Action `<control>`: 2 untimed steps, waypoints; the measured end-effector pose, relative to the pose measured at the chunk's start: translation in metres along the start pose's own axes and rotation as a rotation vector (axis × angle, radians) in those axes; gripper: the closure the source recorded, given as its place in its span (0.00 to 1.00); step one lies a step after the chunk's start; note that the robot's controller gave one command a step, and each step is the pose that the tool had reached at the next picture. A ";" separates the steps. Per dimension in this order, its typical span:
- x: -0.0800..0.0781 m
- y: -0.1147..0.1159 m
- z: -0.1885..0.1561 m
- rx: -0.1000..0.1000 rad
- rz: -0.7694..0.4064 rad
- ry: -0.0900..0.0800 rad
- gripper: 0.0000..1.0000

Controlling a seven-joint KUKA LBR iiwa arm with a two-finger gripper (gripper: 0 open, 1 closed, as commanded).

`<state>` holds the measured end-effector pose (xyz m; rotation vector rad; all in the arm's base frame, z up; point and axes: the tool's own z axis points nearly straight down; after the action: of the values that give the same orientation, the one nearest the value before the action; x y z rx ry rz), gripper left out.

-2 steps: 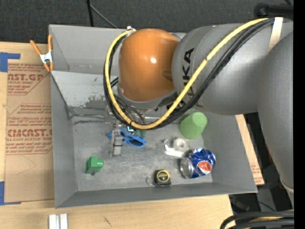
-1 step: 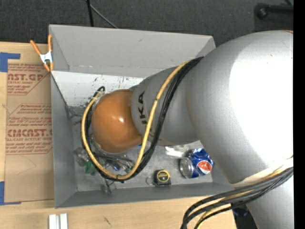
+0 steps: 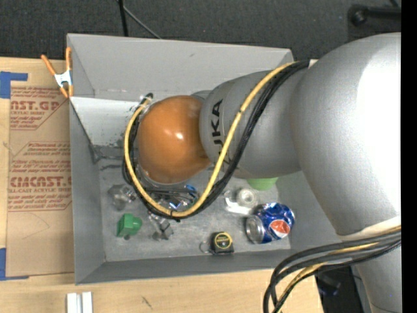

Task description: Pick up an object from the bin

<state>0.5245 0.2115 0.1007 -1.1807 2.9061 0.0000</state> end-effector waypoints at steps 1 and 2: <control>-0.002 0.018 -0.015 -0.003 -0.020 0.001 0.00; 0.012 0.018 0.033 -0.005 0.103 0.007 0.00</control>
Offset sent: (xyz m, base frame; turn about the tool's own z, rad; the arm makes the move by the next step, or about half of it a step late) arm -0.0108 0.0125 0.0145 -0.0190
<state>0.5035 0.2161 0.0677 -1.0326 2.9704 0.0032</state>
